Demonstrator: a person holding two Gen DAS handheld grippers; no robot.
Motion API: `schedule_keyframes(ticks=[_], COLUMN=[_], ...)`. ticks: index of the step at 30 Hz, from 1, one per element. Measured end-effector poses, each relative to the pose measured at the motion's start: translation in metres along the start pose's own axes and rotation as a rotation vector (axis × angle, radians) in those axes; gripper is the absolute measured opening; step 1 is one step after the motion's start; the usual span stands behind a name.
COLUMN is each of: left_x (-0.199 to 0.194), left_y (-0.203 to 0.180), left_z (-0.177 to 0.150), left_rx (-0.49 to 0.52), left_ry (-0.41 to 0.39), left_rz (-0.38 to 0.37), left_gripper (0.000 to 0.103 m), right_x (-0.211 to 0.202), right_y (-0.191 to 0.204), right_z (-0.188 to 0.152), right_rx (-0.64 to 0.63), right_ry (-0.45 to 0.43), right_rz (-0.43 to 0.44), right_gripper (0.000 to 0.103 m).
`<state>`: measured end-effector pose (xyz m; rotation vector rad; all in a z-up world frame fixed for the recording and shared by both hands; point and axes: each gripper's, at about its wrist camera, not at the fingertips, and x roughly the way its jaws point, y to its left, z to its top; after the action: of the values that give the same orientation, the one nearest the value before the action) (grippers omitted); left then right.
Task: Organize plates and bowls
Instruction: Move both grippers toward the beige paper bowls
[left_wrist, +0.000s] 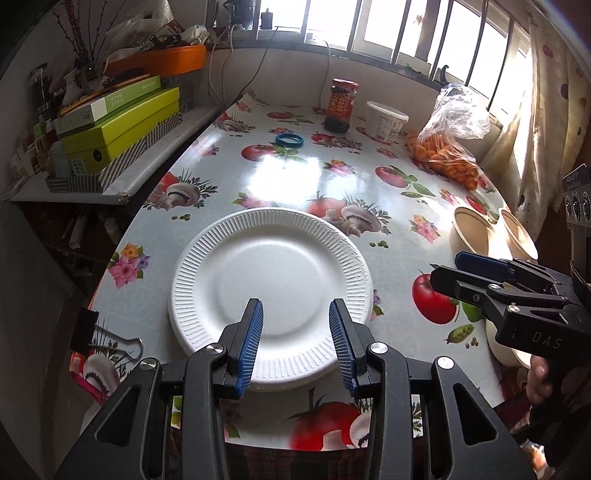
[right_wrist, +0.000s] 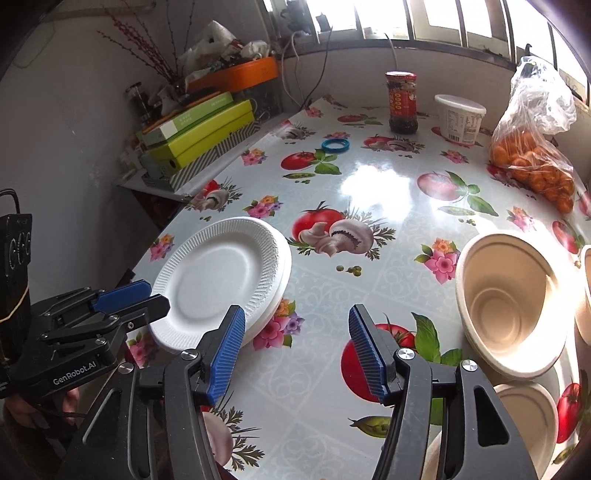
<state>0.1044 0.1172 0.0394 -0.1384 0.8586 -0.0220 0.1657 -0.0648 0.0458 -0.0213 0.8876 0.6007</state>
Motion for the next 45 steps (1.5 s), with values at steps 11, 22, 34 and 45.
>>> schedule_keyframes(ticks=[11,22,34,45], left_x=[0.02,0.043,0.061,0.087], left_y=[-0.054,-0.1,-0.135,-0.159], left_z=[0.005,0.009,0.032,0.058], left_rx=[0.046,0.092,0.128,0.155], left_ry=[0.024,0.083,0.107,0.116], left_rz=[-0.168,-0.307,-0.347,-0.338], left_gripper=[0.039,0.039,0.038,0.035], right_x=[-0.044,-0.09,-0.108,-0.095], right_y=[-0.053,-0.108,-0.159,-0.189], right_z=[-0.022,-0.043,-0.052,-0.047], right_rx=[0.104,0.234,0.301,0.304], right_ry=[-0.081,-0.165,-0.191,-0.17], right_rz=[-0.117,-0.209,-0.238,-0.202], right_gripper=[0.06,0.06,0.06,0.038])
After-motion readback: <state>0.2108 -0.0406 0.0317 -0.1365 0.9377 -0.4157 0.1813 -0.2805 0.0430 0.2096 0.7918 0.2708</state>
